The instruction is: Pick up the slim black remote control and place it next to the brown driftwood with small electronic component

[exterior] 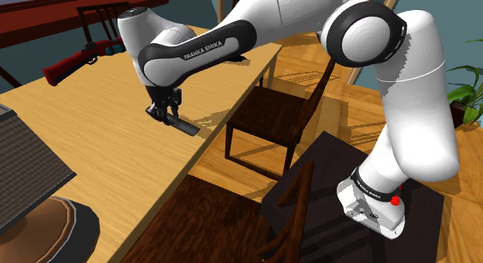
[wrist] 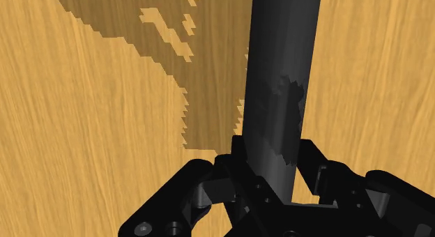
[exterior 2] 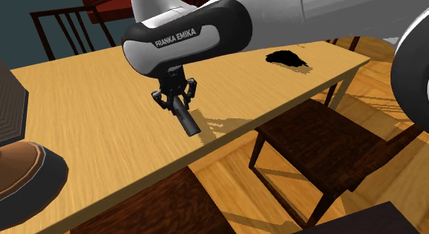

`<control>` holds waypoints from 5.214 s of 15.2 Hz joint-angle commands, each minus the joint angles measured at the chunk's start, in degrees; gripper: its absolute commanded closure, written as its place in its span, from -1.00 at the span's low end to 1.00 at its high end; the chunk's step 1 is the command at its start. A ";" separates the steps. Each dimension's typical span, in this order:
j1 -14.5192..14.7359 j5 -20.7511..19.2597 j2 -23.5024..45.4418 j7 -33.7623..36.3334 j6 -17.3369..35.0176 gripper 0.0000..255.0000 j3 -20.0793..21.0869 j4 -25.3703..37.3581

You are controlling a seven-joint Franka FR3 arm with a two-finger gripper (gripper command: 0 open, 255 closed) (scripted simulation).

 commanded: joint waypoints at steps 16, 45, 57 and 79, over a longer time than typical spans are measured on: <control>-3.76 1.61 -4.24 -5.42 -6.20 1.00 -0.28 2.59; -26.02 4.37 7.77 -36.15 -9.63 1.00 -6.95 21.15; -26.44 3.95 8.84 -35.22 -1.19 1.00 -7.12 13.71; -26.11 4.17 7.47 -35.32 -4.79 -1.00 -6.94 15.94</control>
